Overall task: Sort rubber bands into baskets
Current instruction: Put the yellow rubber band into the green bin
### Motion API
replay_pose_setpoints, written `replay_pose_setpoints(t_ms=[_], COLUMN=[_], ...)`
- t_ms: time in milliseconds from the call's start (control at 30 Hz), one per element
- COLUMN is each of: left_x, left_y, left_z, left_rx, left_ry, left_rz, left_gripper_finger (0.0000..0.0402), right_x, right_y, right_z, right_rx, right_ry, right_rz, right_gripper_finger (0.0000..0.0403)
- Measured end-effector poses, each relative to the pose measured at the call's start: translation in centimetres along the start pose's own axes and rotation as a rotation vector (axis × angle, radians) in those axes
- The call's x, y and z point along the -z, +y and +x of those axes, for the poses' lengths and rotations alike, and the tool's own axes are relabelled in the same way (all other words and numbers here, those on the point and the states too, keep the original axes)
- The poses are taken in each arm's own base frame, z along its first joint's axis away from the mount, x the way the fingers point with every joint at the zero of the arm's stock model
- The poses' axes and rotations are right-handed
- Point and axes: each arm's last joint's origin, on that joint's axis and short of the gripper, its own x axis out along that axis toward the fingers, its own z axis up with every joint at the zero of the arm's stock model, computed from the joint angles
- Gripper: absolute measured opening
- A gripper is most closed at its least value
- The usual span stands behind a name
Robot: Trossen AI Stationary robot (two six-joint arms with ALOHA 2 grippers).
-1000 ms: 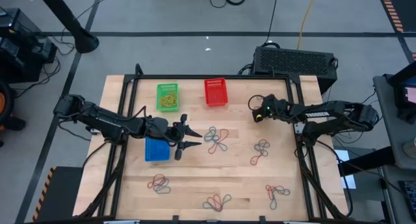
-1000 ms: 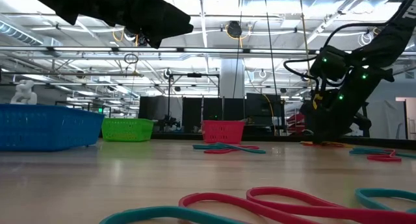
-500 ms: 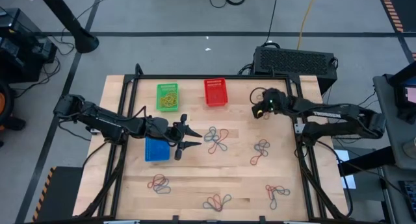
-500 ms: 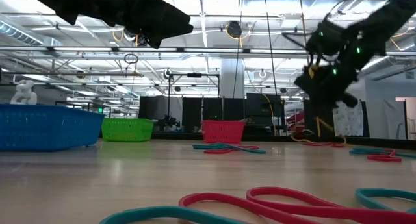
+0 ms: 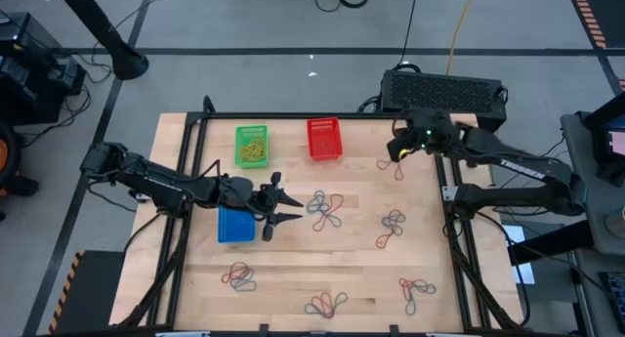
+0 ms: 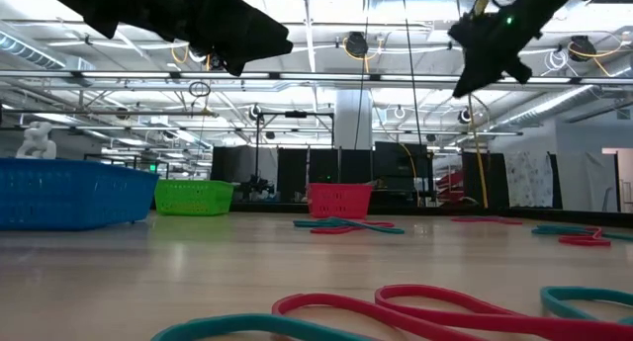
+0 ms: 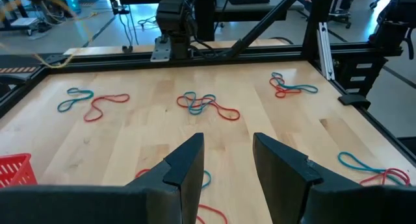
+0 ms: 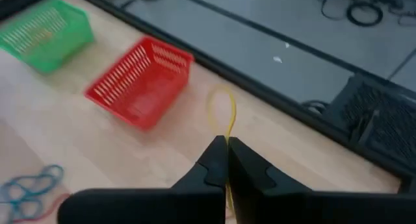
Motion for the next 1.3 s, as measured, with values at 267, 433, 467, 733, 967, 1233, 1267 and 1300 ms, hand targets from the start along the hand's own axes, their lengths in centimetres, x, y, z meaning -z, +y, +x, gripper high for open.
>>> replay_pose_setpoints(t_ms=[267,433,467,733,967,1233,1267,1300], left_x=[0.0,1.2,1.7,2.8,1.4,0.5,0.4,0.3], left_y=[0.0,-0.1,-0.1,0.7,1.2,1.7,1.7,1.7], left_z=[0.6,3.1,3.7,8.2,11.0,12.2,12.2,12.2], left_rx=[-0.001,-0.004,-0.006,0.096,0.104,0.118,0.118,0.117], left_ry=[-0.039,-0.146,-0.156,-0.272,-0.305,-0.231,-0.233,-0.232], left_rz=[0.012,0.028,0.028,0.030,0.035,0.038,0.038,0.038], left_gripper_finger=[0.0141,0.0141,0.0141,0.0141,0.0141,0.0141,0.0141,0.0141], right_x=[0.2,1.6,2.0,5.1,7.0,7.9,7.8,7.8], right_y=[1.7,4.9,5.7,12.2,15.2,16.3,16.4,16.5], right_z=[-1.7,-1.6,-1.5,-1.2,-1.3,-1.8,-1.9,-2.0], right_rx=[-0.215,-0.343,-0.365,-0.547,-0.635,-0.680,-0.690,-0.698], right_ry=[0.026,0.125,0.143,0.205,0.206,0.204,0.194,0.185], right_rz=[0.005,-0.051,-0.067,-0.217,-0.274,-0.309,-0.311,-0.316], right_gripper_finger=[0.0000,0.0000,0.0000,0.0000,0.0000,0.0000,0.0000,0.0000])
